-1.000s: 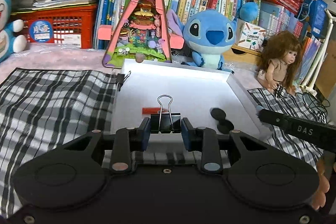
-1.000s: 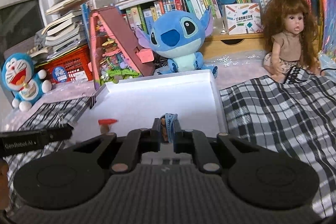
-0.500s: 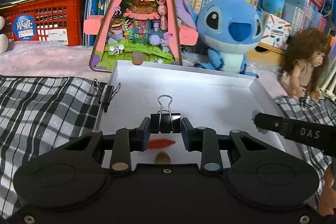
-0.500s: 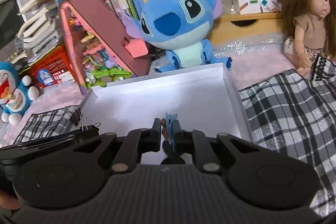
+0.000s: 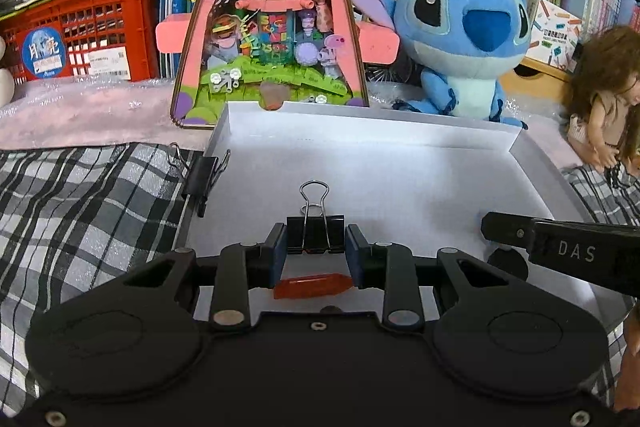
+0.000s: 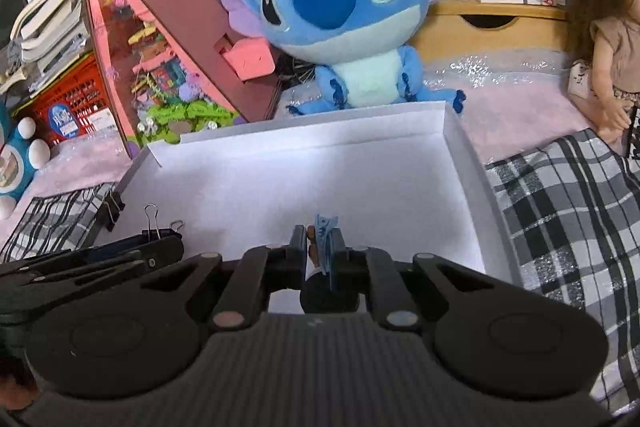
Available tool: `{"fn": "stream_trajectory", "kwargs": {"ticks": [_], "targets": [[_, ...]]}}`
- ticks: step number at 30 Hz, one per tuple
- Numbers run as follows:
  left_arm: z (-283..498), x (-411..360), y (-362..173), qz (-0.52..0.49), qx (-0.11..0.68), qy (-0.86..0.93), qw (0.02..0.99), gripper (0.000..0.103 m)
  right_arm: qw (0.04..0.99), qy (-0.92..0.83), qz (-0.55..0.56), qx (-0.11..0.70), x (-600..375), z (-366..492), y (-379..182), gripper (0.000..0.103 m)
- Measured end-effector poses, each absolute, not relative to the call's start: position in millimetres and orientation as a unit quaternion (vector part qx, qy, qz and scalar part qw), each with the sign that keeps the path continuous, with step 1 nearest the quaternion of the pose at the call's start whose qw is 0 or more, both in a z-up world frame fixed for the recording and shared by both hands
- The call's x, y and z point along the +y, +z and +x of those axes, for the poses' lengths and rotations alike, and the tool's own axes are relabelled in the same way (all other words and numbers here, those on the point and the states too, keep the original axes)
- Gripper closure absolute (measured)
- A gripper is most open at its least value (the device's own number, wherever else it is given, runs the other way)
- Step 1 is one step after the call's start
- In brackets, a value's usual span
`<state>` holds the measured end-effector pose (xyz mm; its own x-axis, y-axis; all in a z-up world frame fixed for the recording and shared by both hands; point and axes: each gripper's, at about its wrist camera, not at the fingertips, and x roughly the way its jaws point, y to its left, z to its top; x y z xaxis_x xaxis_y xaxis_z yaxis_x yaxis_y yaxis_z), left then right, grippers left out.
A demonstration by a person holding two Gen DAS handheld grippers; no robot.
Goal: Organize rigid objects
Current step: 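Carry the clip and the figurine in both tools over the white box, then open the left tool to drop the clip while the right tool releases the figurine, then move both open tools back from the box toward the remaining objects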
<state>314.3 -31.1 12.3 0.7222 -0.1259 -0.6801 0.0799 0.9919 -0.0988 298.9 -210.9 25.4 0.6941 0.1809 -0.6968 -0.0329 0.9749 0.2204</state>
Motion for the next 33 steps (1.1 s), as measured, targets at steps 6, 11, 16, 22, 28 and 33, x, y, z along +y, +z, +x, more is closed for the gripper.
{"fn": "stream_trajectory", "kwargs": {"ticks": [6,11,16,22,28,33], "targets": [[313.2,-31.8,11.7,-0.025,0.367,-0.057,0.928,0.074,0.908,0.061,0.104,0.402,-213.2,300.0,23.1,0.089],[308.5,-31.5,15.6,-0.024,0.36,-0.054,0.931,0.073,0.91,0.059,0.11,0.394,-216.9,297.5,25.6,0.083],[293.6,-27.4,31.8,-0.03,0.338,-0.058,0.939,0.057,0.915,0.069,0.122,0.377,-223.0,287.6,36.7,0.061],[262.8,-22.6,52.2,-0.014,0.307,-0.064,0.95,0.034,0.93,0.092,0.095,0.343,-222.2,257.9,53.3,0.034],[219.1,-15.4,59.5,-0.003,0.282,-0.076,0.956,0.026,0.941,0.111,0.052,0.316,-221.4,218.5,65.0,0.016],[186.4,-9.1,60.2,-0.004,0.276,-0.091,0.957,0.023,0.945,0.125,0.03,0.302,-222.2,187.2,69.1,0.012]]}}
